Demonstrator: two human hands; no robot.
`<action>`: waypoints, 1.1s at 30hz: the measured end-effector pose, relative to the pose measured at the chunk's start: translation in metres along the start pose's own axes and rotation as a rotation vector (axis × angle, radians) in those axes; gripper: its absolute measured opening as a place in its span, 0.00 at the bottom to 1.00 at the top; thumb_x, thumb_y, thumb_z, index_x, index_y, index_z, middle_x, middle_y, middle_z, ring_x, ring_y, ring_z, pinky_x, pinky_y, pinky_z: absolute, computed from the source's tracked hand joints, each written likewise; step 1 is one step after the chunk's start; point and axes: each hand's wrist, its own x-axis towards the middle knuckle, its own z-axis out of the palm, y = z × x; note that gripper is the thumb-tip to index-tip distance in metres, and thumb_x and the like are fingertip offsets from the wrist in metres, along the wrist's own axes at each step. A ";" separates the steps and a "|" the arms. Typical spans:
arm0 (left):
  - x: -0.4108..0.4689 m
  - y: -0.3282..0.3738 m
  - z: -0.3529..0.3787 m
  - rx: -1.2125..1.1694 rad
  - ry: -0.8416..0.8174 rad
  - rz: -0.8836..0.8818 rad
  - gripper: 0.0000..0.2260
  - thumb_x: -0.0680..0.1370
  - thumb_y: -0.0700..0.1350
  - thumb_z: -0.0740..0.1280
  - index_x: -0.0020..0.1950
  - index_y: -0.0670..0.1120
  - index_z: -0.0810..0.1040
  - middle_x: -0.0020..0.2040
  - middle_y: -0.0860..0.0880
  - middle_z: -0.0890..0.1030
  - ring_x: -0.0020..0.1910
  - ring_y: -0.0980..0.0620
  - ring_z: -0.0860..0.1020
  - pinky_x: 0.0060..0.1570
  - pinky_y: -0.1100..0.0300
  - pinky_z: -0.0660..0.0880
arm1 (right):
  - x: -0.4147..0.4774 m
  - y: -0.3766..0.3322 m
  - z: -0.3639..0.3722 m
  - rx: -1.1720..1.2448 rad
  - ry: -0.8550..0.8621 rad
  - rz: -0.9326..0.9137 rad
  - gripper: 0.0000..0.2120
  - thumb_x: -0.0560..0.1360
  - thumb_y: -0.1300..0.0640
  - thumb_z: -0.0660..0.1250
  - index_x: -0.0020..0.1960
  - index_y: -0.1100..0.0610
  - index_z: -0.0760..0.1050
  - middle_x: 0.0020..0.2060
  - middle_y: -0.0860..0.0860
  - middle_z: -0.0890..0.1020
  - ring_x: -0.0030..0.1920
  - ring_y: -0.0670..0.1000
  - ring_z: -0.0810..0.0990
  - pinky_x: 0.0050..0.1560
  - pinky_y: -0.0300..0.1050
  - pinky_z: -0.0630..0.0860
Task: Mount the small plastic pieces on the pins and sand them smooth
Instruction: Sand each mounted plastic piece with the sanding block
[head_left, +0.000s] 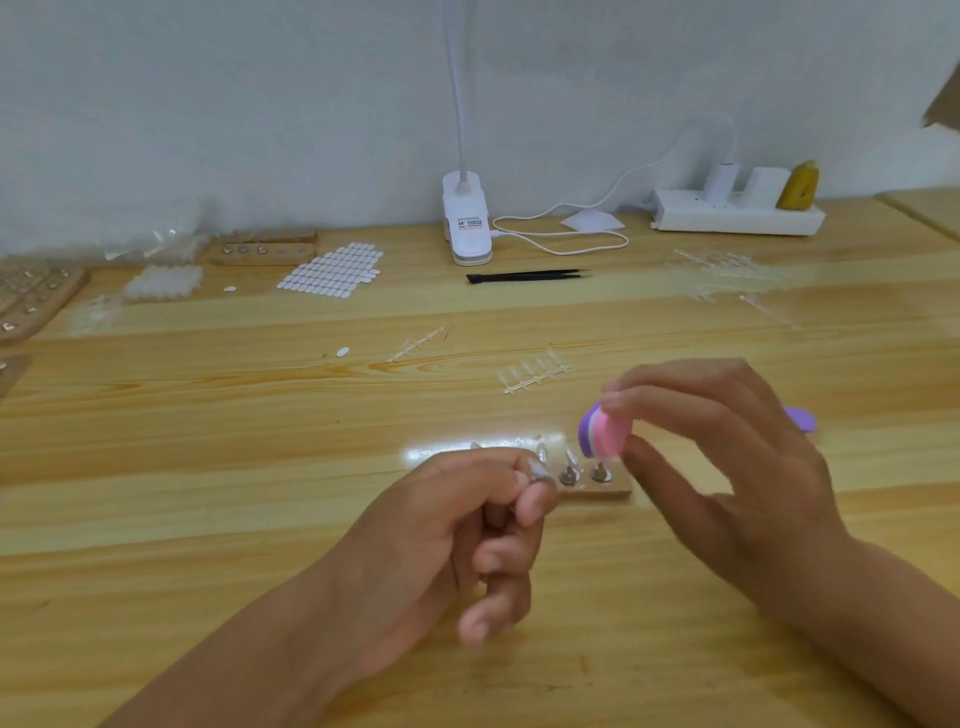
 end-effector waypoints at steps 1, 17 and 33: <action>0.000 0.000 0.000 -0.015 -0.011 -0.009 0.07 0.75 0.43 0.58 0.37 0.45 0.71 0.25 0.52 0.64 0.16 0.54 0.67 0.26 0.57 0.58 | -0.001 -0.006 0.002 0.032 0.000 -0.026 0.13 0.79 0.62 0.68 0.62 0.54 0.76 0.57 0.46 0.80 0.58 0.48 0.78 0.59 0.44 0.74; 0.000 -0.001 -0.004 -0.010 -0.006 -0.019 0.08 0.75 0.43 0.57 0.36 0.46 0.70 0.25 0.53 0.62 0.16 0.55 0.66 0.28 0.54 0.54 | 0.001 0.000 0.003 -0.033 -0.049 -0.014 0.12 0.79 0.65 0.67 0.60 0.54 0.78 0.56 0.48 0.80 0.57 0.50 0.77 0.55 0.51 0.75; -0.003 0.000 -0.005 -0.022 -0.109 -0.088 0.07 0.75 0.42 0.57 0.37 0.45 0.69 0.24 0.53 0.62 0.16 0.55 0.67 0.28 0.51 0.52 | -0.005 -0.002 0.006 -0.002 -0.084 -0.088 0.14 0.77 0.65 0.69 0.61 0.54 0.75 0.56 0.50 0.81 0.56 0.50 0.78 0.55 0.48 0.75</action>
